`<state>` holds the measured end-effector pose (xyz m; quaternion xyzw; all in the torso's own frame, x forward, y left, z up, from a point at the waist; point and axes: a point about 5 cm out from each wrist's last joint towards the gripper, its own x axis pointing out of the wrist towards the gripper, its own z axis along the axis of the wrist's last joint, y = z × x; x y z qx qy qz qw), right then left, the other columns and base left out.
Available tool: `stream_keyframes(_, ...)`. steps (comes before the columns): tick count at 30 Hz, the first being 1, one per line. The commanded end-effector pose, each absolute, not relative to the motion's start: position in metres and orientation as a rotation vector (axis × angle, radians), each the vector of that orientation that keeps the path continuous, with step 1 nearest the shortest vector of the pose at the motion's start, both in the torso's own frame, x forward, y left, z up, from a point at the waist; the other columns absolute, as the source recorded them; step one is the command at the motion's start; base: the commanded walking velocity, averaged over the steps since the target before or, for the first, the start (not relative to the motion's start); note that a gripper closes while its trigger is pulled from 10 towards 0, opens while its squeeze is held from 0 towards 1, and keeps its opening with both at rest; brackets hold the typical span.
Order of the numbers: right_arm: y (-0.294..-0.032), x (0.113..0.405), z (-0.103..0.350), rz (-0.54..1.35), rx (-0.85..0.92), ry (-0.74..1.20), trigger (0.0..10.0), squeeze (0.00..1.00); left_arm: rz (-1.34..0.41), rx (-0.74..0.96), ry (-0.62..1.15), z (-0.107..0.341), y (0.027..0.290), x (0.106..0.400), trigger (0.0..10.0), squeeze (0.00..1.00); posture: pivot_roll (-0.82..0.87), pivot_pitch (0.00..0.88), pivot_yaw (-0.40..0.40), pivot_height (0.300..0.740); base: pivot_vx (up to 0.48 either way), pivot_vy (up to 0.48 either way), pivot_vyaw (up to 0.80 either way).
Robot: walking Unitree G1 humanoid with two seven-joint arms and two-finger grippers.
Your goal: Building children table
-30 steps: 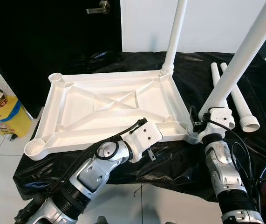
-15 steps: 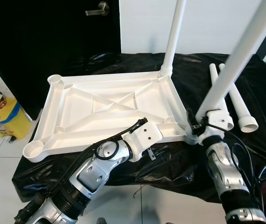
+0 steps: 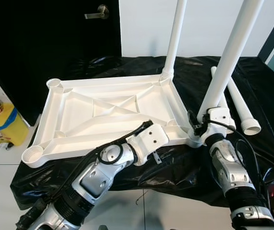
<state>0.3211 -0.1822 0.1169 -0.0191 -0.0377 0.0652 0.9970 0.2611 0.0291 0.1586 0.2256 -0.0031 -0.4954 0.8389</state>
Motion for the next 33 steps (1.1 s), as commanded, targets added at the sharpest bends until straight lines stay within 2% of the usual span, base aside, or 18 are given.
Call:
stream_keyframes(1,-0.186,0.311,0.078,0.103,0.039,0.120,10.0,0.00,-1.056,0.485,0.009,0.157,0.031,0.260,10.0,0.00,0.01,0.043,-0.017,0.740,0.000,0.000,0.00)
stream_keyframes(8,-0.184,0.304,0.072,0.103,0.084,0.129,10.0,0.00,-1.048,0.489,0.009,0.157,0.032,0.262,10.0,0.00,0.01,0.046,-0.017,0.740,0.000,0.000,0.00)
stream_keyframes(10,-0.186,0.302,0.068,0.080,0.163,0.149,10.0,0.00,-1.046,0.489,0.009,0.157,0.033,0.262,10.0,0.00,0.01,0.050,-0.014,0.740,0.000,0.000,0.00)
stream_keyframes(19,-0.188,0.303,0.067,0.061,0.207,0.160,10.0,0.00,-1.049,0.492,0.007,0.157,0.032,0.263,10.0,0.00,0.01,0.055,-0.012,0.740,0.000,0.000,0.00)
stream_keyframes(28,-0.179,0.298,0.071,0.063,0.151,0.119,10.0,0.00,-1.043,0.490,0.004,0.157,0.032,0.263,10.0,0.00,0.01,0.060,-0.019,0.740,0.000,0.000,0.00)
stream_keyframes(33,-0.173,0.294,0.070,-0.095,0.190,0.112,10.0,0.00,-1.043,0.491,0.002,0.157,0.031,0.262,10.0,0.00,0.01,0.059,-0.028,0.740,0.000,0.000,0.00)
